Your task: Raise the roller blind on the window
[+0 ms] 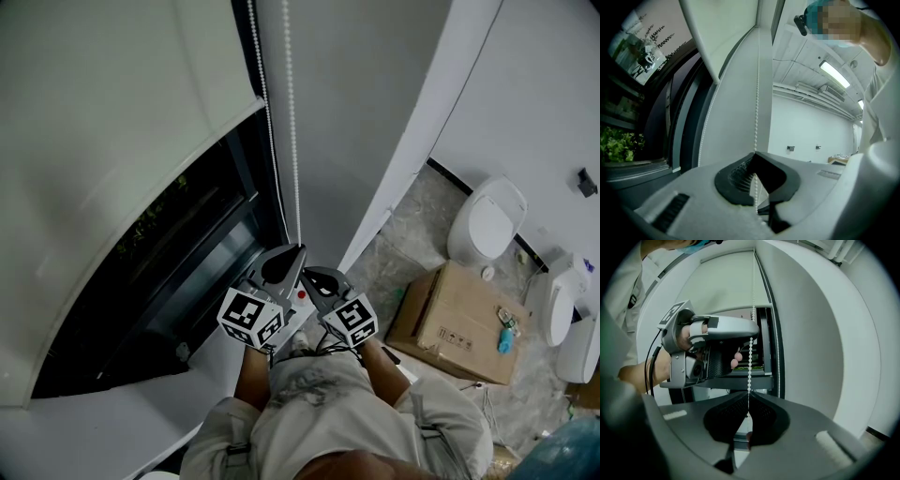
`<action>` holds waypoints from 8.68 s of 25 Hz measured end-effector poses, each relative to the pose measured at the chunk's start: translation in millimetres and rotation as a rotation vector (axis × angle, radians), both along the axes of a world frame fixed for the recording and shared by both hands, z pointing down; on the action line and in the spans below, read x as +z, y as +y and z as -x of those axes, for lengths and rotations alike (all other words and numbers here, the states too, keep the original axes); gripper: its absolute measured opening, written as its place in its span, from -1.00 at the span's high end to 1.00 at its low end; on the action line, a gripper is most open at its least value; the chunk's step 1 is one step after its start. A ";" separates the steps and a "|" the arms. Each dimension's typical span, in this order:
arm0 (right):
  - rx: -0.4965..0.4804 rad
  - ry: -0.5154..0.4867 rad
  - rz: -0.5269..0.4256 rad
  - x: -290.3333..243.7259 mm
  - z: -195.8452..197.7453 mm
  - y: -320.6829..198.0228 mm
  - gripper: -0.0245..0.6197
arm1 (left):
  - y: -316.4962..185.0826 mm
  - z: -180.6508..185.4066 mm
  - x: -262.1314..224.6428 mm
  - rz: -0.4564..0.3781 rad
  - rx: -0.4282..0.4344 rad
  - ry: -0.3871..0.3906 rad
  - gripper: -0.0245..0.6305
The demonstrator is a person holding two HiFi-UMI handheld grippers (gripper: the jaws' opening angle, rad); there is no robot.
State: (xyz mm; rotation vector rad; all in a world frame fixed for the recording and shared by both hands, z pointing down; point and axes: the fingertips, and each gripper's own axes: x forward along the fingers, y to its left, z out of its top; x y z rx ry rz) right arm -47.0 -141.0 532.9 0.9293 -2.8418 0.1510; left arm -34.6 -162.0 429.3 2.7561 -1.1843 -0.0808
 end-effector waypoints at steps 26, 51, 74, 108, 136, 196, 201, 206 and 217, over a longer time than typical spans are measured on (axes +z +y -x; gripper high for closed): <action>0.009 -0.145 -0.285 -139.1 -22.8 3.7 0.68 | 1.4 1.5 -0.3 -0.002 -0.010 -0.007 0.89; -0.058 -0.142 -0.378 -239.5 7.7 -24.4 0.84 | 7.2 -2.2 -2.5 -0.014 0.010 -0.007 0.89; -0.028 -0.122 -0.289 -185.7 8.1 -27.5 0.89 | 7.2 -1.0 51.2 0.087 0.015 0.007 0.89; -0.010 -0.072 -0.176 -110.0 3.8 -15.5 0.89 | 18.5 -3.0 131.5 0.214 0.001 -0.035 0.89; -0.032 -0.093 -0.194 -109.5 5.6 -15.1 0.89 | 28.0 18.0 -34.0 -0.074 -0.018 0.032 0.64; -0.025 0.039 -0.039 -10.5 3.3 -1.0 0.89 | 1.4 0.9 -20.5 -0.074 -0.022 -0.017 0.88; -0.023 0.043 -0.023 0.0 2.0 0.5 0.89 | 2.1 -0.5 -7.4 -0.049 -0.023 -0.013 0.88; -0.020 0.062 -0.005 11.4 -0.7 1.8 0.89 | 3.4 -2.3 4.1 -0.029 -0.021 -0.009 0.88; -0.017 0.093 0.007 22.2 -2.5 6.0 0.89 | 7.4 0.3 15.9 -0.010 -0.025 -0.006 0.88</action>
